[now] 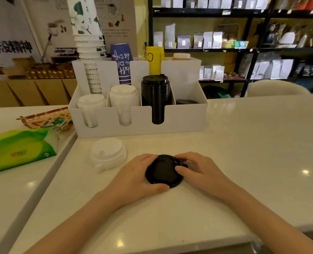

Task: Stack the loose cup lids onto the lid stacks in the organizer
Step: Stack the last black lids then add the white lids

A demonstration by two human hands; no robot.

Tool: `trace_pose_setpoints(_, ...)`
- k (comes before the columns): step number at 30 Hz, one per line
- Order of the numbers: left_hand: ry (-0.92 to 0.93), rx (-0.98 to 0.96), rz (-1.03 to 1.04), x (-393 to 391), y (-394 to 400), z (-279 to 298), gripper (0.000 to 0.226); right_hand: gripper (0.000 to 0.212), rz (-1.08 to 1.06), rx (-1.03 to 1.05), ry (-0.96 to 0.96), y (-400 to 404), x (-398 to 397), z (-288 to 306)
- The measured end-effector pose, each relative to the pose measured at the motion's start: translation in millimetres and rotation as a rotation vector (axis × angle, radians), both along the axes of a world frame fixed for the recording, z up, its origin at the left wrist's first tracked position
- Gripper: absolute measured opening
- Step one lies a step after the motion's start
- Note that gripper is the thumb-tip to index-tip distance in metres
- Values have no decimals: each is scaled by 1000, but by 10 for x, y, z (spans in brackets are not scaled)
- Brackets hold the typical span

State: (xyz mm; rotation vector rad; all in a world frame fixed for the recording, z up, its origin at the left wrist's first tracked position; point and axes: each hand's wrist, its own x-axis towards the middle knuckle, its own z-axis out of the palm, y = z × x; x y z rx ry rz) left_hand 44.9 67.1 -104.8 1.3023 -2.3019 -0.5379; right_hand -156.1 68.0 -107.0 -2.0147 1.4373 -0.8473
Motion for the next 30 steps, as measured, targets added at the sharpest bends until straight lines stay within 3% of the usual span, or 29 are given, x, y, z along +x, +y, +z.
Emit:
trace_pose_setpoints(6,7,-26,19,-31,13,-17,85,31,-39,17,-66,8,-9,-33)
trace_pose_setpoints(13,156,-76,85,-51,-6,96,82,26,-79,-58,-207,-59,-8,86)
trace_pose_setpoints(20,325,-123,120,-46,-233,448,75,17,-49,-175,-240,-271,54,404)
trace_pose_setpoints(30,428,-297,198,-124,-758,1031,75,21,-53,-298,-424,-909,164,1017)
